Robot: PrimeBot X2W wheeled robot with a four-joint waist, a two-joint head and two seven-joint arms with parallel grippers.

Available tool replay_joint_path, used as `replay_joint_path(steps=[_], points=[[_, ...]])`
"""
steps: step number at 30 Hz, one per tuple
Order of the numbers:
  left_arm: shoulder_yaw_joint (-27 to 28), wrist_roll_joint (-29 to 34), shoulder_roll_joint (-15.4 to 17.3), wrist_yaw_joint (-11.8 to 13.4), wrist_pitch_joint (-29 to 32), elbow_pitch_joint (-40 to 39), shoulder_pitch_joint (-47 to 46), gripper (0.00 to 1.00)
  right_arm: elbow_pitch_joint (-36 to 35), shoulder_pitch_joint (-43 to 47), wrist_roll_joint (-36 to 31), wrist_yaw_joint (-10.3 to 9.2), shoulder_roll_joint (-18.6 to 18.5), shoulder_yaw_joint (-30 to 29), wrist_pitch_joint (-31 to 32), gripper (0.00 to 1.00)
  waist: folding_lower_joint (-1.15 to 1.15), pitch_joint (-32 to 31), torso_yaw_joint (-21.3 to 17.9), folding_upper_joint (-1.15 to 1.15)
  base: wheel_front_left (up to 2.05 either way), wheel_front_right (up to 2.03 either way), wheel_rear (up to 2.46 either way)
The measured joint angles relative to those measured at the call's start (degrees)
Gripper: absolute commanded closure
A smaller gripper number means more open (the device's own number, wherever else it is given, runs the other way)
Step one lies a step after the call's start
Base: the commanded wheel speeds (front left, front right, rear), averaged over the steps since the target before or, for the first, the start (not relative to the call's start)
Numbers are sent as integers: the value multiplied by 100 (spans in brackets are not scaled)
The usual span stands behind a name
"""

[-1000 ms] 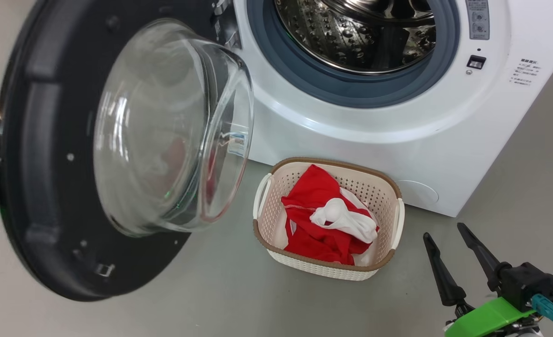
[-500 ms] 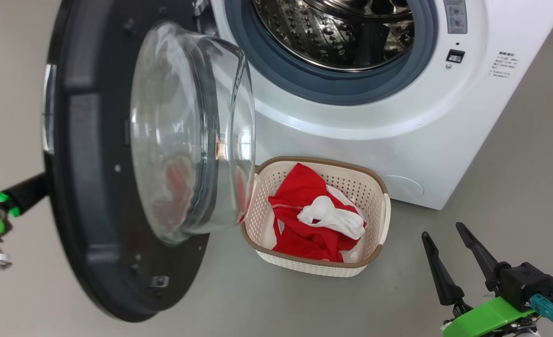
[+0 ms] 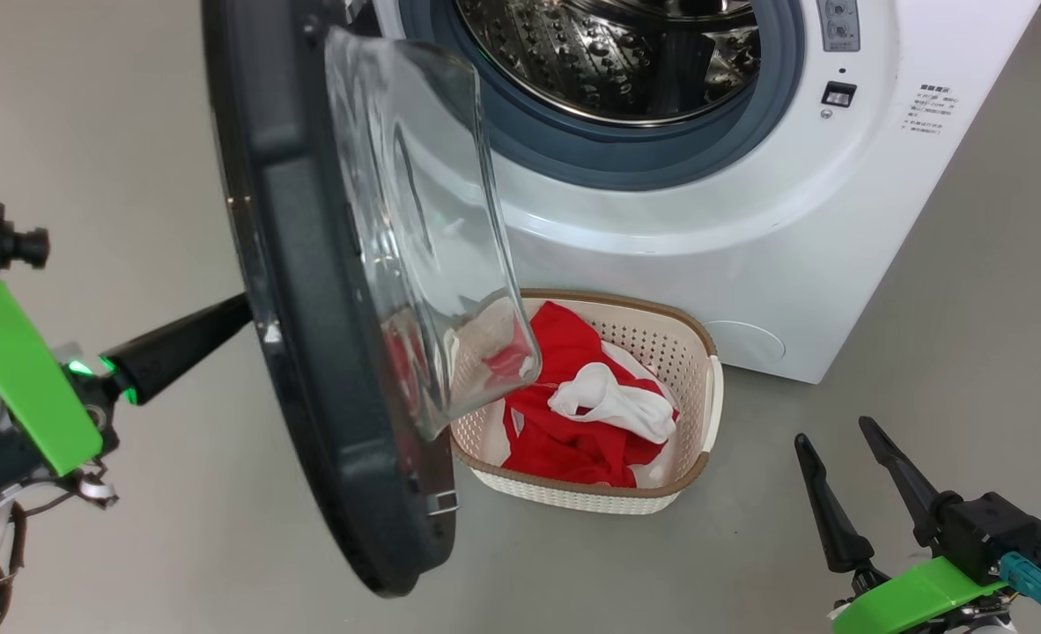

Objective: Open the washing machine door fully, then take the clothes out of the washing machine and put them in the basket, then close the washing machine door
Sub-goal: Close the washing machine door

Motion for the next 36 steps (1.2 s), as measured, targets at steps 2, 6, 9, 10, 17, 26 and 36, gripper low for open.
replay_joint_path(steps=[2, 6, 9, 10, 17, 26, 36], points=[[-18, 2, -8, 0, -31, -34, -1, 100, 0, -1, 0, 0, 7, 0, 0, 0, 0, -3, -12, 0, 0, 0, 0], [-43, 31, 10, 0, -154, -24, 0, 100, 0, -2, 0, 0, 13, -4, 0, 0, 0, -7, -27, 0, 0, 0, 0], [-49, 59, 9, 0, -318, 33, 1, 100, 0, -2, 0, 0, 22, -10, 0, 0, 0, -14, -15, 0, 0, 0, 0], [-48, 65, 5, -1, -375, 64, 3, 100, 0, -2, 0, 0, 23, -10, 0, 0, 0, -18, -9, 0, 0, 0, 0], [-2, 80, -7, -3, -811, 255, 364, 75, 10, -3, 43, 0, 99, 40, 0, 0, 0, -105, 17, 0, 0, 0, 0], [57, 187, -82, -2, -1597, 554, 1240, 0, 45, 4, 75, 0, 132, 124, 0, 0, 0, -274, 94, 0, 0, 0, 0], [-103, 527, -337, -3, -2861, 948, 2100, 0, 87, 9, 100, 0, 124, 198, 0, 0, 0, -333, 205, 0, 0, 0, 0]])
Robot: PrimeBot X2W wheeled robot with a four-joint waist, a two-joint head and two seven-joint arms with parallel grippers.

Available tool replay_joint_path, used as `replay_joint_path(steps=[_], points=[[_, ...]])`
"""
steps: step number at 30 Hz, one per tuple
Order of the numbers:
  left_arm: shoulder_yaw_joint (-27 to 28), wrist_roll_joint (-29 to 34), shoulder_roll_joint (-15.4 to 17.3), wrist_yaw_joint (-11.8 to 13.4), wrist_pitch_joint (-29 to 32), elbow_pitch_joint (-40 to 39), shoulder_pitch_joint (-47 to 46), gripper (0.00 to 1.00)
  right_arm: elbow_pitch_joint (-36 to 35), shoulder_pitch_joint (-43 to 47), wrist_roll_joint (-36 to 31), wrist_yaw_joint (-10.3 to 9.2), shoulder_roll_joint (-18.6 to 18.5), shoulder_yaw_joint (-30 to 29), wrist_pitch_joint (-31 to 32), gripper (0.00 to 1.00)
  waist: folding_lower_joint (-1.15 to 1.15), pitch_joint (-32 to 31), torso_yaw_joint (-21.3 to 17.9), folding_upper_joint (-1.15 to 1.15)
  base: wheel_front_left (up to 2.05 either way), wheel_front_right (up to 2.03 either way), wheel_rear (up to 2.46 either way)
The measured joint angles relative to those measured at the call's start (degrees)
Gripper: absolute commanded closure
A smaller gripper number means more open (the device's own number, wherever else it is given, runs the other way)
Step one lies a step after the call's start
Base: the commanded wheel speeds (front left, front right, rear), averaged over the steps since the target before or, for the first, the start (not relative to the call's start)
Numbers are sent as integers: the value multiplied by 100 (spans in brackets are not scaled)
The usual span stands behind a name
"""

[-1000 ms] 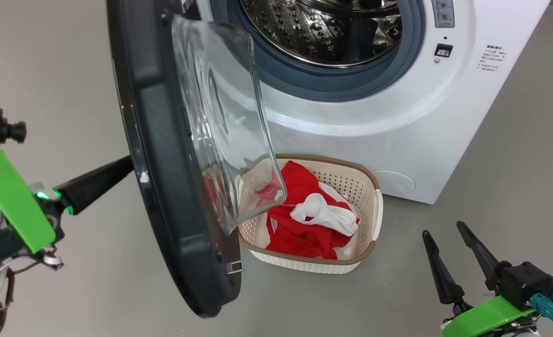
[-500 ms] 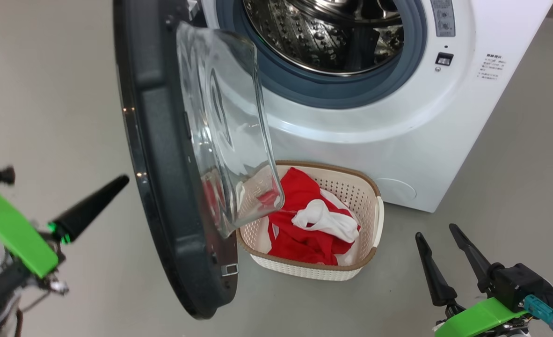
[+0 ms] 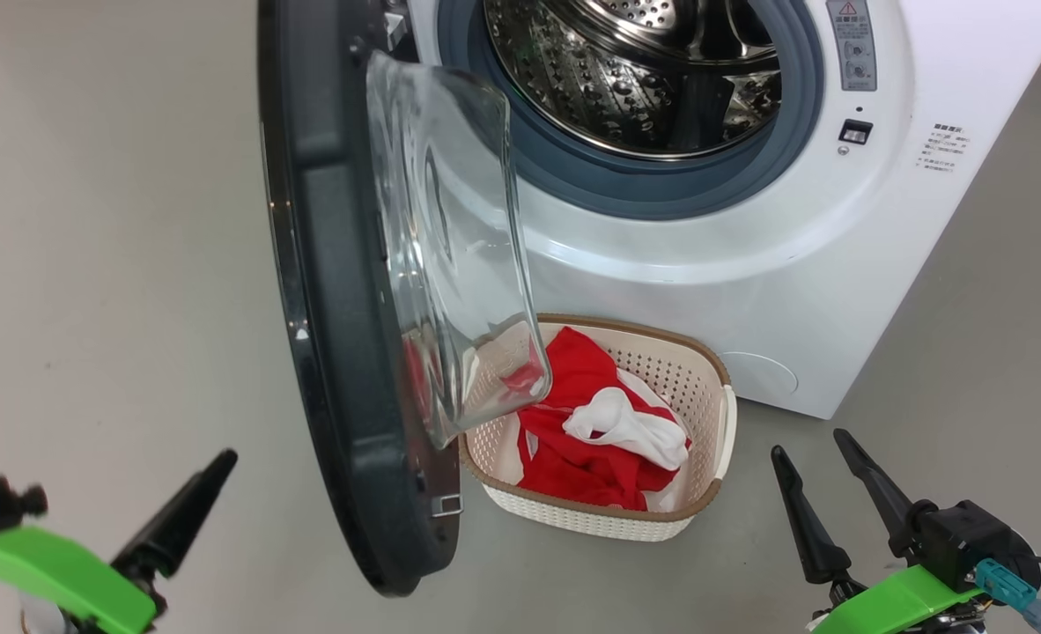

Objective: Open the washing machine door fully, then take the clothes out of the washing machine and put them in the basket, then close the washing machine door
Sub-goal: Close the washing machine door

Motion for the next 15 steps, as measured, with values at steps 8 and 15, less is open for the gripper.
replay_joint_path(steps=[8, 15], points=[[-252, 5, -244, 0, -853, 298, 449, 0, 44, 0, 1, 0, 1, 25, 0, 0, 0, -28, 67, 0, 0, 0, 0], [-521, 10, -386, 0, -1569, 519, 591, 0, 57, 0, 10, 0, 0, 25, 0, 0, 0, -45, 111, 0, 0, 0, 0]])
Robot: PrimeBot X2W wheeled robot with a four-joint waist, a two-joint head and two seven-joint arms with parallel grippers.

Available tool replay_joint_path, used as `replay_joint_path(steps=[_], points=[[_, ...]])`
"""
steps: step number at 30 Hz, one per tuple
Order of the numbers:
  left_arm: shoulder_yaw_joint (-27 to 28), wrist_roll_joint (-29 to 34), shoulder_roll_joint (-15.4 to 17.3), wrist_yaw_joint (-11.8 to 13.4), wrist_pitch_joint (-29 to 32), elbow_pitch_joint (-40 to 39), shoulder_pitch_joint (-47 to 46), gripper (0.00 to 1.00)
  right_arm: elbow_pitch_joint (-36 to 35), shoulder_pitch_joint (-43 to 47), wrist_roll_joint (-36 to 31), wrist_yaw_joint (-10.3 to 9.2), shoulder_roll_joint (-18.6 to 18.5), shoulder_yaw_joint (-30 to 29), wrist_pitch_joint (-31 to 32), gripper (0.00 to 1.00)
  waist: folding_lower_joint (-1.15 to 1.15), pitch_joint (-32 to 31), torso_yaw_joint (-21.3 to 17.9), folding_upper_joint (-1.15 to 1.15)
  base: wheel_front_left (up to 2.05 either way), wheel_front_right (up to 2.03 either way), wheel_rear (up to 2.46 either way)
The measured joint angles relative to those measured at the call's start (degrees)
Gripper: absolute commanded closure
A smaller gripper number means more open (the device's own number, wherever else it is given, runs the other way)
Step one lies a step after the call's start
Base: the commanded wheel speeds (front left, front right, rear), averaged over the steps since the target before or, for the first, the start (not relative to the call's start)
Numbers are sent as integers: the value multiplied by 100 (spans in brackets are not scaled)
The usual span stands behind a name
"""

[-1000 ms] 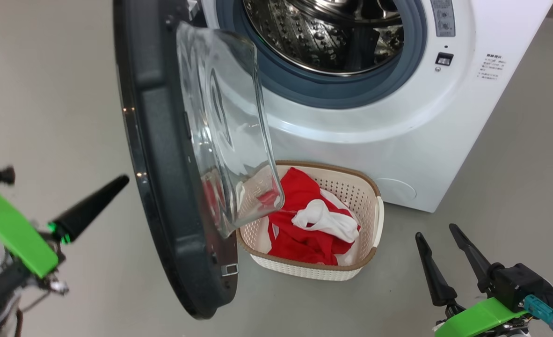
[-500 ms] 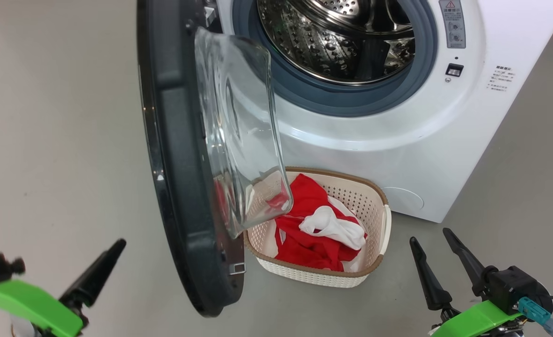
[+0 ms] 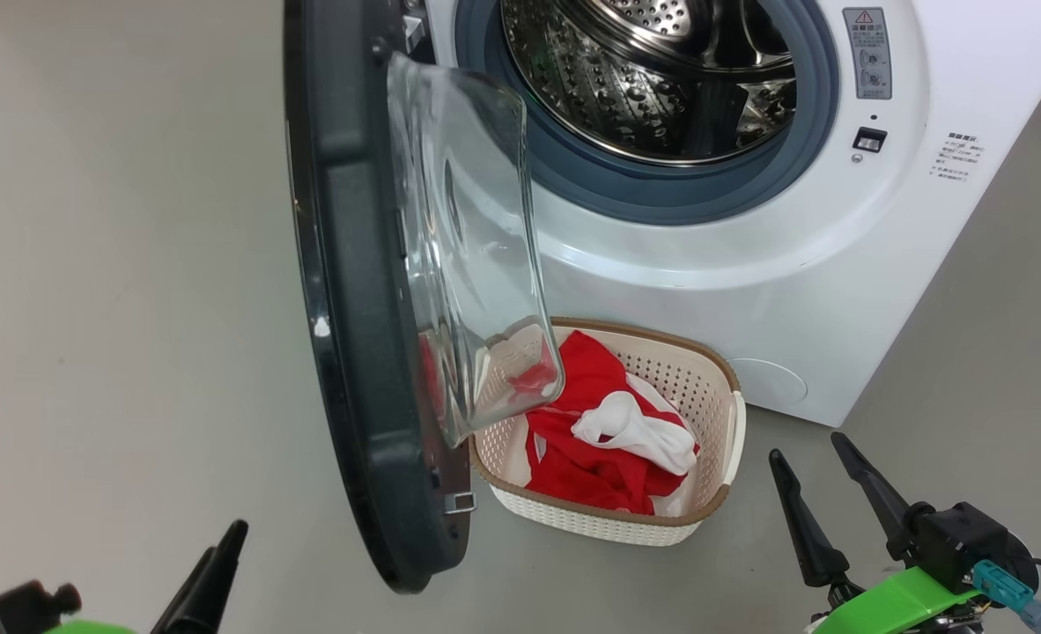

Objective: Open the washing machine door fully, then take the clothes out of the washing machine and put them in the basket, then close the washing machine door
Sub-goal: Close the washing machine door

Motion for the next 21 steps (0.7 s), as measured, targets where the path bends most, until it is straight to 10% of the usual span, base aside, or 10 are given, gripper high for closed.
replay_joint_path(steps=[11, 21], points=[[-577, 985, -101, -3, -1269, 626, 12, 0, 27, -3, 38, 0, 1, -34, 0, 0, 0, 24, 8, 0, 0, 0, 0], [728, 3516, -801, -5, -1274, 432, 36, 0, 29, -5, 37, 0, 22, -166, 0, 0, 0, 50, 26, 0, 0, 0, 0]])
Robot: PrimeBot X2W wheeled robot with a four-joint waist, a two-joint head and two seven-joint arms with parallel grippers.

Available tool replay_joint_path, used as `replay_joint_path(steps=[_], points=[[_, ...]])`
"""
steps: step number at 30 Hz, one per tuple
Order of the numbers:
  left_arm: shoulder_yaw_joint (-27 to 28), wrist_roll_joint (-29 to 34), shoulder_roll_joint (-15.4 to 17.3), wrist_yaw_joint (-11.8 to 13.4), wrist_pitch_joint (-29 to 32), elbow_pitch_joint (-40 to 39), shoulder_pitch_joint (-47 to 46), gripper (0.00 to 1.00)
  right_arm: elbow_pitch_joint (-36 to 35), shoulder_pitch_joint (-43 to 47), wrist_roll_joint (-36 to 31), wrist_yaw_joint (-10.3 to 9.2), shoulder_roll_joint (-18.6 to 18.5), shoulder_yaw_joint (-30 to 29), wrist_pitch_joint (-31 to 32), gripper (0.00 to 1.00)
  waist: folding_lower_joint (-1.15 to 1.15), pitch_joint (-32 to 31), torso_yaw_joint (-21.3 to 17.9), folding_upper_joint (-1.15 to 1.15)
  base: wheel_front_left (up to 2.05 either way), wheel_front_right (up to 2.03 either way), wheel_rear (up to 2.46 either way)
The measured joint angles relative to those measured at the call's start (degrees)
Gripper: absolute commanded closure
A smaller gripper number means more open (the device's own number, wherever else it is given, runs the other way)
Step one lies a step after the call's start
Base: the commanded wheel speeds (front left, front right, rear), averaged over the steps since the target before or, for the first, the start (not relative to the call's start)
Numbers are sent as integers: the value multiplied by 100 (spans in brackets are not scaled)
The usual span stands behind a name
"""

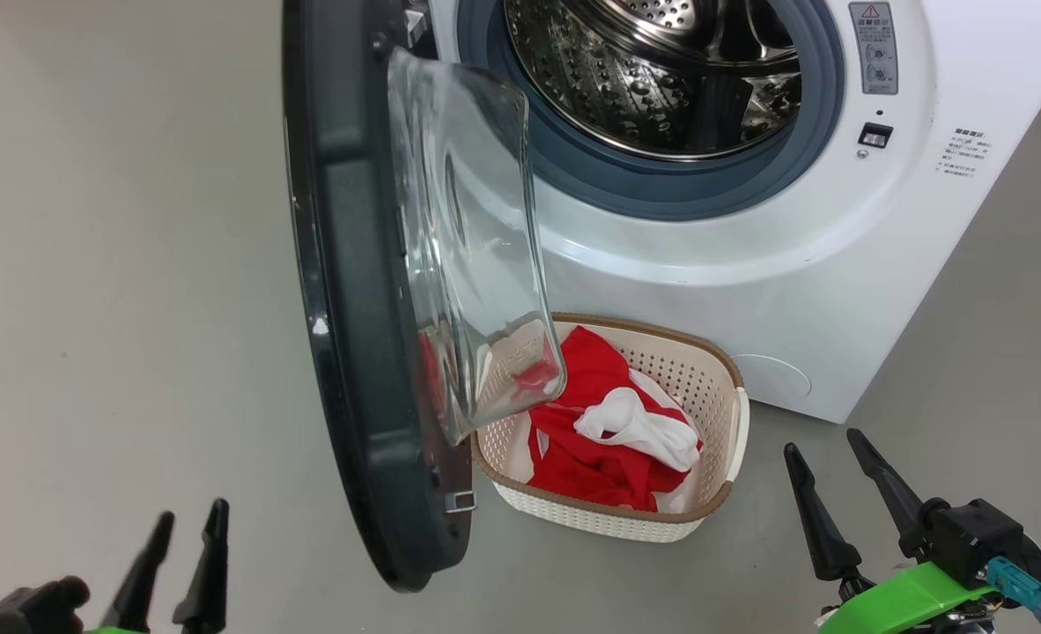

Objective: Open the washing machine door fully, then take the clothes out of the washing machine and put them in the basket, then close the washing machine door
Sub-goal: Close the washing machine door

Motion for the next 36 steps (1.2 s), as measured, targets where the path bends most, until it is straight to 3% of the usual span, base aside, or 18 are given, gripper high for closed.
replay_joint_path(steps=[6, 12, 19, 34, 35, 36], points=[[734, 1941, -542, -1, 0, -388, 189, 0, -2, -6, 0, 0, 10, -31, 0, 0, 0, 27, -14, 0, 0, 0, 0], [1310, 3259, -981, -1, 0, -770, 244, 0, -2, -15, -1, 0, 11, -62, 0, 0, 0, 41, -49, 0, 0, 0, 0], [1383, 3513, -1177, -2, 0, -747, 413, 0, -3, -24, -4, 0, 29, -121, 0, 0, 0, 6, -85, 0, 0, 0, 0], [1373, 3452, -1198, -2, 0, -750, 418, 0, -3, -25, -5, 0, 35, -160, 0, 0, 0, 24, -99, 0, 0, 0, 0], [1380, 3325, -1201, -2, 0, -766, 416, 5, -3, -25, -5, 0, 35, -160, 0, 0, 0, 18, -101, 0, 0, 0, 0], [1389, 3130, -1209, -2, 0, -780, 411, 31, -3, -25, -5, 0, 36, -160, 0, 0, 0, 11, -102, 0, 0, 0, 0]])
